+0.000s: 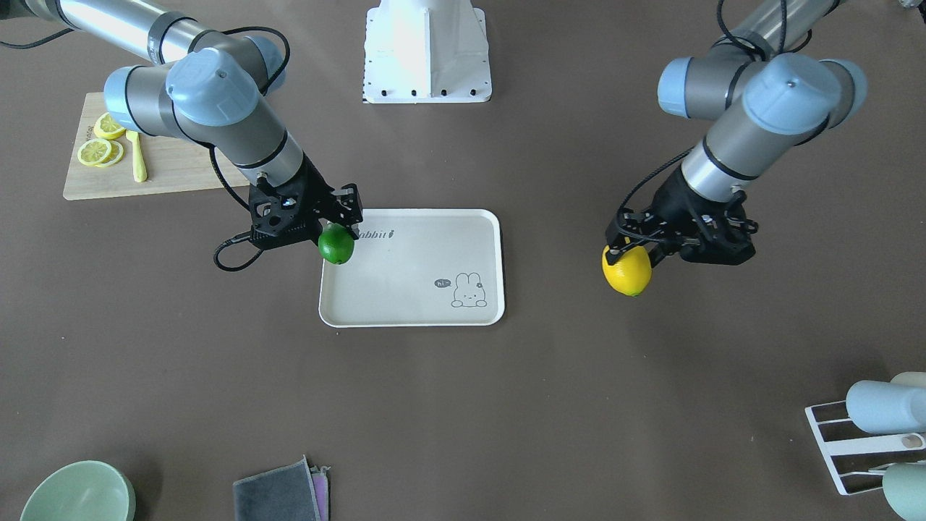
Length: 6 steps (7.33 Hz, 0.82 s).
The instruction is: Place all lemons on tray
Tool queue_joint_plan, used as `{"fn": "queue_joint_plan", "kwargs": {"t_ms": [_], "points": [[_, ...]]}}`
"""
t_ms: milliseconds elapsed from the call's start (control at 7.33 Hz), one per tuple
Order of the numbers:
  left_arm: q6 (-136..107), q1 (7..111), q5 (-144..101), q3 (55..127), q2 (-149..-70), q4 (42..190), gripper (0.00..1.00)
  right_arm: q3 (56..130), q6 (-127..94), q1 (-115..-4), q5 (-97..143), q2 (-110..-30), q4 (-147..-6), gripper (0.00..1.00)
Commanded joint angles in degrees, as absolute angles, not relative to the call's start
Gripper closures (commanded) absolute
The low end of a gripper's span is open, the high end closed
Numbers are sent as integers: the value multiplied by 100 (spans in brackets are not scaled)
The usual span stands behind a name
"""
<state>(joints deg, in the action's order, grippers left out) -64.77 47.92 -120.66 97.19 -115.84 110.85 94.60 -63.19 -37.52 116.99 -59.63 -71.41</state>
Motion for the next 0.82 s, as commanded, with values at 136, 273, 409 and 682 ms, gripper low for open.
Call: {"fn": "queue_joint_plan", "kwargs": {"t_ms": [136,273,409,682], "points": [[-7145,4140,-11453,9546,-12259,11057,100,8844,-6539,-3385,11462,-5591,-7093,100],[-7233,4027,-11313,9449,-12426,11048,100,8772,-6539,-3332,11444,-5590,-7093,100],[-7468,3877,-11172,9326,-12593,11057,100,8771,-6539,-3331,11452,-5590,-7093,35],[-7488,3482,-10741,9221,-12665,11057,100,8789,-6557,-3461,11504,-5494,-7110,0]]}}
